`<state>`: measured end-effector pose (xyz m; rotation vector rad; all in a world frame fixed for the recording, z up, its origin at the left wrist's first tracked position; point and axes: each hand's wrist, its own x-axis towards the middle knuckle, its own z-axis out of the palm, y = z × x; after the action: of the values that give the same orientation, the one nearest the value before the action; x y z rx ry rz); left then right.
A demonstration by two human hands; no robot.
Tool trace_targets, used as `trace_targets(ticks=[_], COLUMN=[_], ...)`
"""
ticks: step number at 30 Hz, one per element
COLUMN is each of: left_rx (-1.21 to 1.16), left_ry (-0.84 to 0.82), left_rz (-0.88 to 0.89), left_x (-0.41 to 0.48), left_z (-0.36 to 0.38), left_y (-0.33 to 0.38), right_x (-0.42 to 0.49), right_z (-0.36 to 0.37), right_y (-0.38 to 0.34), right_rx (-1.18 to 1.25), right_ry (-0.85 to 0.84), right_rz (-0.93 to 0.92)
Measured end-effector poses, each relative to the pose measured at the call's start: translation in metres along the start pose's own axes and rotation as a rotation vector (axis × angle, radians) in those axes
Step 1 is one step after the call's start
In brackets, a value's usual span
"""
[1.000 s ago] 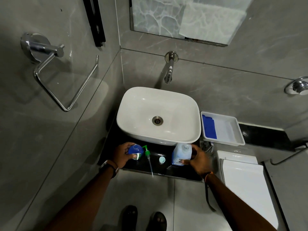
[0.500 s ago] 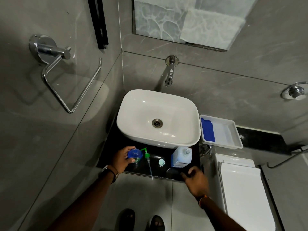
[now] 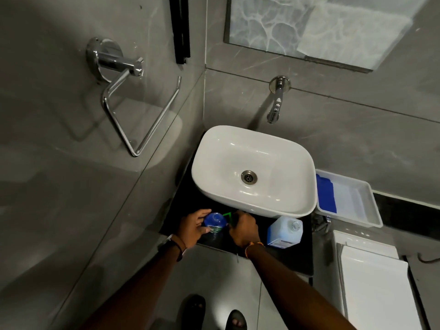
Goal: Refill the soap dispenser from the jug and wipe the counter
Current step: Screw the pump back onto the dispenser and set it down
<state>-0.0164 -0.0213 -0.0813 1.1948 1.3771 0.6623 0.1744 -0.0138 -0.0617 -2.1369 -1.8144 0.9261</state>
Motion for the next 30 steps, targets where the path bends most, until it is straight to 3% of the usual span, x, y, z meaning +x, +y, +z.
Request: trace_targets(ticks=[4, 9, 12, 19, 23, 30], left_rx=[0.026, 0.034, 0.063, 0.090, 0.091, 0.072], left_ry=[-0.001, 0.010, 0.034, 0.084, 0.109, 0.106], left_rz=[-0.001, 0.025, 0.065, 0.088, 0.079, 0.057], left_x=[-0.002, -0.001, -0.001, -0.007, -0.011, -0.013], left_z=[-0.002, 0.000, 0.002, 0.007, 0.009, 0.011], left_y=[-0.006, -0.004, 0.000, 0.010, 0.014, 0.018], right_x=[0.016, 0.017, 0.001, -0.035, -0.033, -0.029], right_z=[0.010, 0.014, 0.000, -0.059, -0.084, -0.073], right_y=[-0.003, 0.009, 0.010, -0.011, -0.032, -0.050], right_rx=[-0.170, -0.214, -0.048, 0.688, 0.817, 0.838], right_ry=[-0.099, -0.093, 0.024, 0.299, 0.392, 0.328], right_rz=[-0.041, 0.014, 0.009, -0.126, -0.232, -0.306])
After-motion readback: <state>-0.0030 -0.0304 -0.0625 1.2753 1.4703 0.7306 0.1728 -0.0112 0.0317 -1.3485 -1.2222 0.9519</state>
